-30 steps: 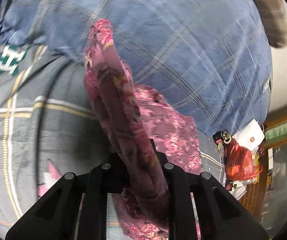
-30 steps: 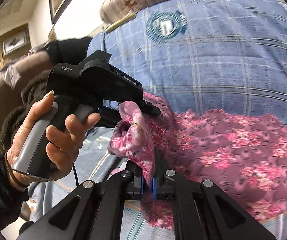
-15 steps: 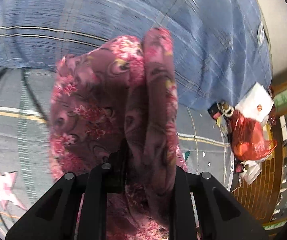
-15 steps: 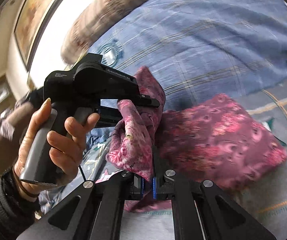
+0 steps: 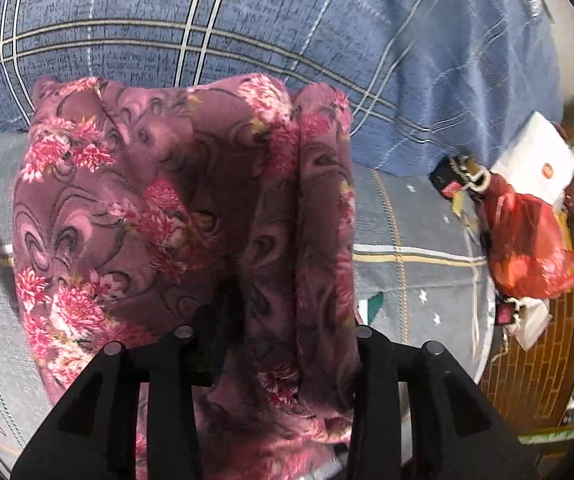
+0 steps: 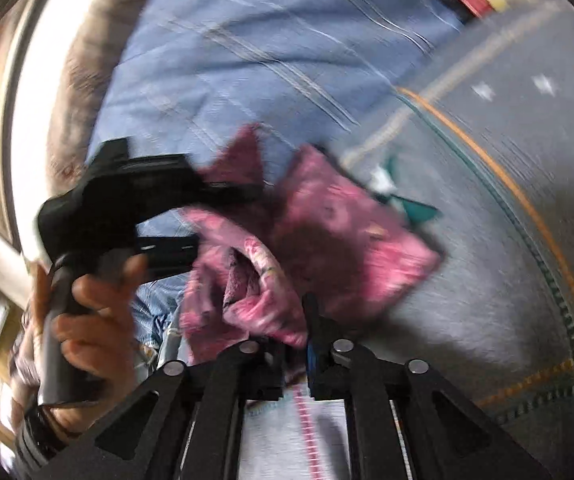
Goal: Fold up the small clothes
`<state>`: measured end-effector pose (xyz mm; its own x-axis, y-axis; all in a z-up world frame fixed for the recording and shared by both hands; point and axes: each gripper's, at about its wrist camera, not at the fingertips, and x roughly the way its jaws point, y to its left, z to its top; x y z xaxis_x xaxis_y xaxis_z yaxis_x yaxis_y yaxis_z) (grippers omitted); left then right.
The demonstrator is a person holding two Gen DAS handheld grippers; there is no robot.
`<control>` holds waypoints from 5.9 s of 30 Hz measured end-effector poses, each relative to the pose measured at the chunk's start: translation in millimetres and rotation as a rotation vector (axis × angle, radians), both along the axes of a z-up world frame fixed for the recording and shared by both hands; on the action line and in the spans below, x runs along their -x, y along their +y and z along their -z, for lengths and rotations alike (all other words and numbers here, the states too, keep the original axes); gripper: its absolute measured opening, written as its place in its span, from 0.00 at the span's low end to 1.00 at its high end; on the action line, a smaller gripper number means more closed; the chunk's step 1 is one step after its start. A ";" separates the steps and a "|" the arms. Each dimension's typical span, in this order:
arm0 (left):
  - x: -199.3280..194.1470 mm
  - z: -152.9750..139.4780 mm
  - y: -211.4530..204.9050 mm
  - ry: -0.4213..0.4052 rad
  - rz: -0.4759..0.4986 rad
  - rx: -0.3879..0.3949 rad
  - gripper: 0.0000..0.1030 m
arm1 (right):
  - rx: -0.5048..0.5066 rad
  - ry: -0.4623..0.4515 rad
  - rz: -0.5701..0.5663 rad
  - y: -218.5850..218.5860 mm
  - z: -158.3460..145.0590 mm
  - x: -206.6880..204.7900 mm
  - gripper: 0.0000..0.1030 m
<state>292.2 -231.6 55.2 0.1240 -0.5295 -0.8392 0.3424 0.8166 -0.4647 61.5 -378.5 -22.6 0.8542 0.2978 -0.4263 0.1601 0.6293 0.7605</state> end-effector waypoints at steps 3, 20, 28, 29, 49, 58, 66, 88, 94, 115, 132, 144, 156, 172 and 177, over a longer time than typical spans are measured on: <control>-3.4 -2.5 21.3 0.013 -0.015 0.069 0.36 | 0.019 -0.006 -0.005 -0.9 -3.1 0.3 0.21; -10.9 -54.4 48.4 -0.132 -0.059 0.089 0.65 | 0.083 0.060 0.127 -18.5 -23.3 20.8 0.17; -29.9 27.2 152.1 0.044 -0.301 0.091 0.65 | 0.246 -0.025 -0.108 -20.2 -106.2 -79.0 0.50; -28.1 33.0 152.4 0.055 -0.302 0.093 0.65 | 0.237 0.004 -0.135 -16.6 -102.8 -103.2 0.51; -3.0 33.0 122.9 -0.016 -0.177 0.063 0.71 | 0.323 0.128 -0.154 -25.4 -69.0 -164.9 0.10; 57.6 41.4 127.6 -0.041 -0.150 0.056 0.72 | 0.418 0.187 -0.288 -1.3 -56.9 -118.3 0.12; 77.2 37.3 120.5 -0.025 -0.133 0.026 0.72 | 0.402 0.177 -0.223 -16.6 -74.0 -104.3 0.19; 82.8 11.9 144.1 -0.059 -0.169 0.108 0.72 | 0.484 0.149 -0.174 -32.9 -90.3 -47.6 0.18; 18.8 4.3 143.3 -0.031 -0.240 0.125 0.72 | 0.372 0.092 -0.156 -33.1 -113.5 -123.6 0.39; -15.5 27.8 87.8 -0.051 -0.217 0.004 0.73 | 0.429 0.157 -0.121 -31.7 -78.3 -190.7 0.06; 5.6 24.0 83.8 -0.070 -0.224 -0.043 0.73 | 0.509 0.098 -0.288 22.9 -87.4 -126.1 0.19; -8.8 8.7 118.5 -0.079 -0.266 -0.002 0.72 | 0.401 0.112 -0.192 -4.6 -112.4 -151.3 0.41; -65.4 34.8 90.7 -0.014 -0.260 -0.032 0.73 | 0.484 0.141 -0.185 7.7 -87.6 -215.1 0.03; -6.2 32.3 111.7 -0.044 -0.220 -0.028 0.76 | 0.503 0.178 -0.314 -3.3 -69.6 -145.8 0.14; 2.7 13.0 140.7 -0.061 -0.223 0.007 0.75 | 0.358 0.149 -0.188 -45.3 -82.4 -128.8 0.52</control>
<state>289.4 -90.9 42.2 0.2885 -0.4890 -0.8232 0.1814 0.8721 -0.4545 190.3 -423.8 59.8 0.7205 0.2535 -0.6454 0.1085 0.8781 0.4660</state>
